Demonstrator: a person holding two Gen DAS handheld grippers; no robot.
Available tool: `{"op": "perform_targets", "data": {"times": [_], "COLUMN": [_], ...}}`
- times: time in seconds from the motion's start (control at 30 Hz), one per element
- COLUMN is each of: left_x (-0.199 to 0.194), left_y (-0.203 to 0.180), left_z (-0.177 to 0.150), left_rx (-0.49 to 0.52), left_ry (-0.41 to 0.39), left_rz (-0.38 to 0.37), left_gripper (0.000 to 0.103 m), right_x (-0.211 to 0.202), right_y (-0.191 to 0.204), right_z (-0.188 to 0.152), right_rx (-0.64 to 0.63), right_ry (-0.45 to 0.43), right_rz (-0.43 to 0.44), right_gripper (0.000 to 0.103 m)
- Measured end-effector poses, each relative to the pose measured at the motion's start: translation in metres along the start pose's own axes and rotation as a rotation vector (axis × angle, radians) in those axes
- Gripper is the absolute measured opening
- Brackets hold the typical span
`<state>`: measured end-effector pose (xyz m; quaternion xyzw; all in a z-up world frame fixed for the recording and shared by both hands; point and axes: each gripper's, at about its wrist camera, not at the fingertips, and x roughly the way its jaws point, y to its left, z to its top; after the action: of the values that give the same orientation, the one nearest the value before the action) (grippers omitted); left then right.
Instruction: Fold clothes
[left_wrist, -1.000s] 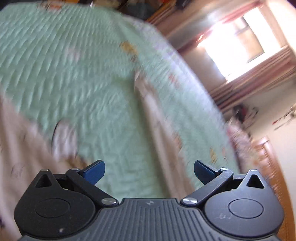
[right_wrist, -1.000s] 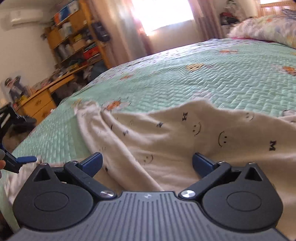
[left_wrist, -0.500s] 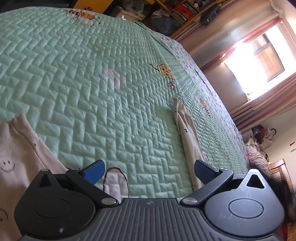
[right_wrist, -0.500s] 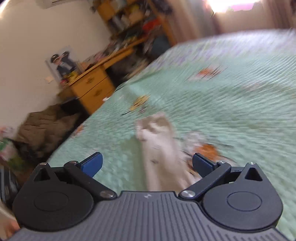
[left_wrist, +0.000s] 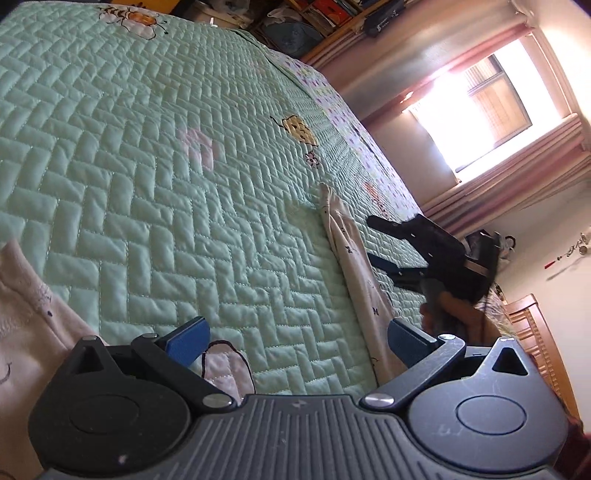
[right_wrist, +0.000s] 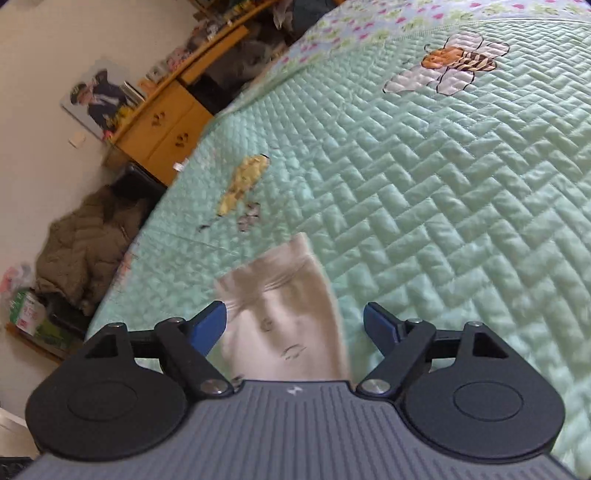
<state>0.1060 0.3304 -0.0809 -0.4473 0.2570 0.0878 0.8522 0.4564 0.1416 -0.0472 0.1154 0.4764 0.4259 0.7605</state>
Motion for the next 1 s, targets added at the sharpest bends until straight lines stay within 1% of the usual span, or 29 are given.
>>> {"op": "perform_targets", "data": {"times": [0.07,0.13,0.17,0.2,0.23,0.27,0.3,0.43,0.5,0.57,0.73,0.83,0.9,1.0], "left_x": [0.001,0.001,0.001,0.001,0.001,0.001,0.001,0.000,-0.001,-0.005,-0.029,-0.045,-0.052,-0.058], "left_y": [0.001,0.003,0.003,0.004,0.004,0.004,0.004,0.005,0.006,0.009,0.012,0.016,0.017,0.023], "left_z": [0.000,0.000,0.000,0.000,0.000,0.000,0.000,0.000,0.001,0.003,0.012,0.019,0.022,0.020], "left_rx": [0.001,-0.003,-0.005,-0.007,-0.008,-0.008,-0.005,-0.010,-0.022,-0.044,-0.073,-0.090,-0.102,-0.172], "left_ry": [0.002,0.002,0.002,0.003,0.002,0.000,0.000,-0.003,-0.004,-0.004,-0.058,-0.070,-0.052,-0.016], "left_rz": [-0.008,-0.014,-0.016,-0.018,-0.019,-0.020,-0.019,-0.022,-0.029,-0.036,-0.020,-0.068,-0.114,-0.202], "left_gripper": [0.102,0.102,0.102,0.102,0.102,0.102,0.102,0.102,0.102,0.102,0.102,0.102,0.102,0.102], "right_x": [0.006,0.013,0.017,0.019,0.022,0.023,0.024,0.022,0.018,0.008,-0.042,-0.078,-0.097,-0.115], "right_y": [-0.003,-0.002,0.000,0.001,0.001,0.002,0.002,0.006,0.013,0.025,0.073,0.106,0.127,0.156], "right_z": [0.006,0.011,0.013,0.014,0.016,0.017,0.017,0.013,0.008,0.003,-0.016,-0.040,-0.061,-0.100], "right_rx": [-0.025,-0.066,-0.097,-0.116,-0.131,-0.142,-0.148,-0.172,-0.184,-0.189,-0.164,-0.124,-0.095,-0.070], "right_ry": [0.003,0.021,0.036,0.048,0.059,0.064,0.066,0.056,0.035,-0.004,-0.120,-0.162,-0.168,-0.159], "right_rz": [0.021,0.036,0.038,0.030,0.017,0.001,-0.010,-0.034,-0.043,-0.025,0.071,0.147,0.200,0.245], "right_gripper": [0.083,0.079,0.068,0.051,0.045,0.029,0.016,0.002,0.002,0.002,0.002,0.002,0.002,0.002]}}
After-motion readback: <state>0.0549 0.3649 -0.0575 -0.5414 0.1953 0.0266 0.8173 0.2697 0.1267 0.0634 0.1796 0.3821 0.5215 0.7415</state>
